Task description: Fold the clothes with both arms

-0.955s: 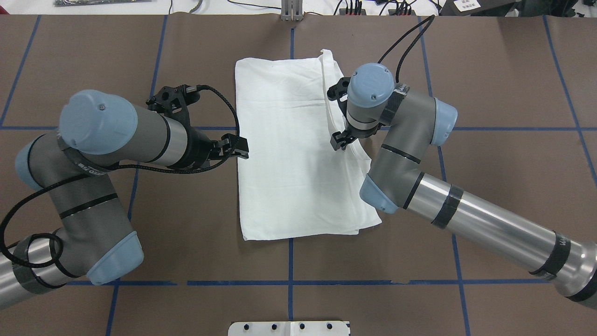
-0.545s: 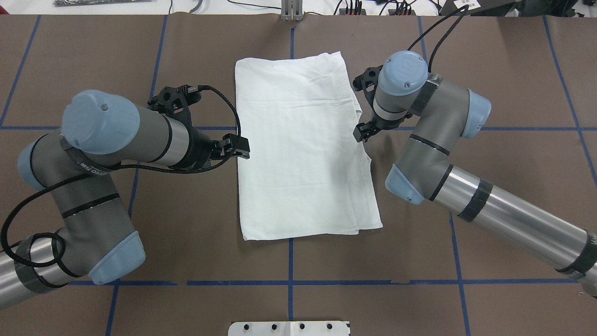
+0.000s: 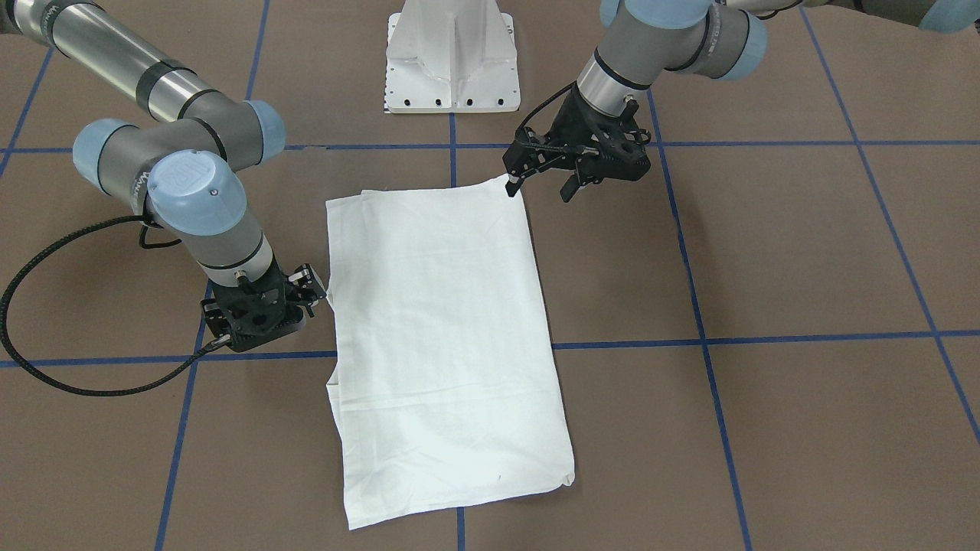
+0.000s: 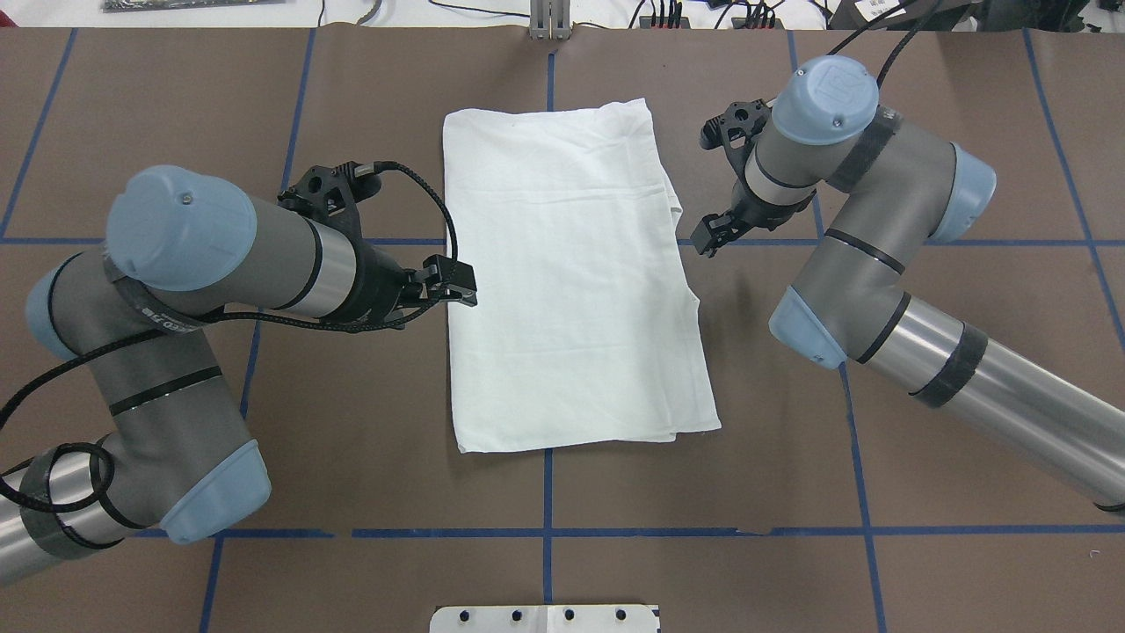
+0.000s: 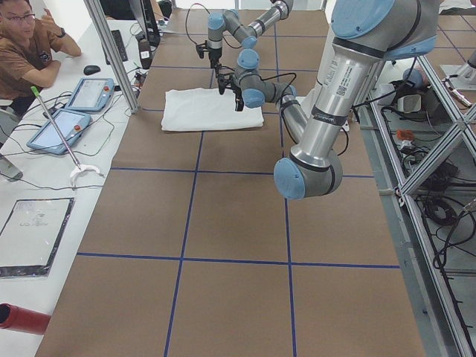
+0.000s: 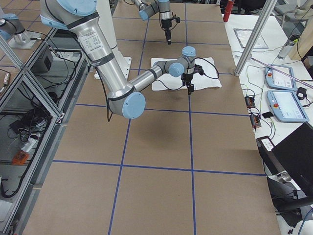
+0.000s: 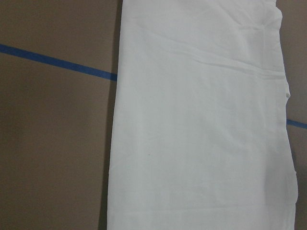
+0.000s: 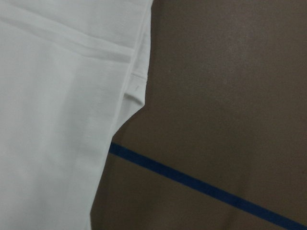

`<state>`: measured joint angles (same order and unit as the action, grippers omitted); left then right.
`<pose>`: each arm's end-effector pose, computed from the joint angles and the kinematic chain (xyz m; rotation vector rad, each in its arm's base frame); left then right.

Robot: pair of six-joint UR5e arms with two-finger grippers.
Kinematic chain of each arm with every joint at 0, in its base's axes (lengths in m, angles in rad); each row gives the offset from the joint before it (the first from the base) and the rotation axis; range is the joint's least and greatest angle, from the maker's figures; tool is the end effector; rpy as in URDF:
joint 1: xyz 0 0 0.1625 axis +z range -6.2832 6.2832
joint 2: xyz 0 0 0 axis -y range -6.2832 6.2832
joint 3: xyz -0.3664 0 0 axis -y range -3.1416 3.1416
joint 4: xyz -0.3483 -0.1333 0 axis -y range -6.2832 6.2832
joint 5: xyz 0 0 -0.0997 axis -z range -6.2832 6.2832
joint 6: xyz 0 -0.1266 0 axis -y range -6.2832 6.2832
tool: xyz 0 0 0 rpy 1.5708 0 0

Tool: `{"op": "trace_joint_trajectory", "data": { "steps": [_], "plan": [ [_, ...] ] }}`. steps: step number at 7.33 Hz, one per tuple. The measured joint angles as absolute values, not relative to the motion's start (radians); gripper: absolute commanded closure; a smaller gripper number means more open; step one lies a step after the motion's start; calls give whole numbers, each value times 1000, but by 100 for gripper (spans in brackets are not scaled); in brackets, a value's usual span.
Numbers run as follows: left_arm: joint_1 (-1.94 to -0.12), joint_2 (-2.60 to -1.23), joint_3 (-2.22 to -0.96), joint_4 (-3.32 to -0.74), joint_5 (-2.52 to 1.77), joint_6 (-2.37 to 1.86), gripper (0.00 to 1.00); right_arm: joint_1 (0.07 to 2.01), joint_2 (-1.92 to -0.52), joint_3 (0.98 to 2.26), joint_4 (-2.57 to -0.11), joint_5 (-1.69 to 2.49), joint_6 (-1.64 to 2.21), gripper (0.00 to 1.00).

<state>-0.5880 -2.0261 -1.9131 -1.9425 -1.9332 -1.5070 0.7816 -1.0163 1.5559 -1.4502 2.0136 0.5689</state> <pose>0.4105 -0.3799 0.1968 0.0670 1.1985 -0.2482 -0.3990 -0.5074 0.3243 0.2384 -0.7431 -0.3552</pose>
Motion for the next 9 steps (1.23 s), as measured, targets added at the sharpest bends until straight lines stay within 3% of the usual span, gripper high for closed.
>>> {"op": "trace_joint_trajectory", "data": {
  "steps": [3,7,9],
  "plan": [
    [-448,-2018,-1916,-1944,-1835,-1724,0,779,-1074,1736,-1475,2123,714,0],
    [-341,-2023,-1859,-1841,-1769,-1915,2,717,-1074,1792,-1475,2126,941,0],
    [-336,-2031,-1809,-1835,-1757,-1921,19,702,-1073,1801,-1476,2108,981,0]
  ]
}}
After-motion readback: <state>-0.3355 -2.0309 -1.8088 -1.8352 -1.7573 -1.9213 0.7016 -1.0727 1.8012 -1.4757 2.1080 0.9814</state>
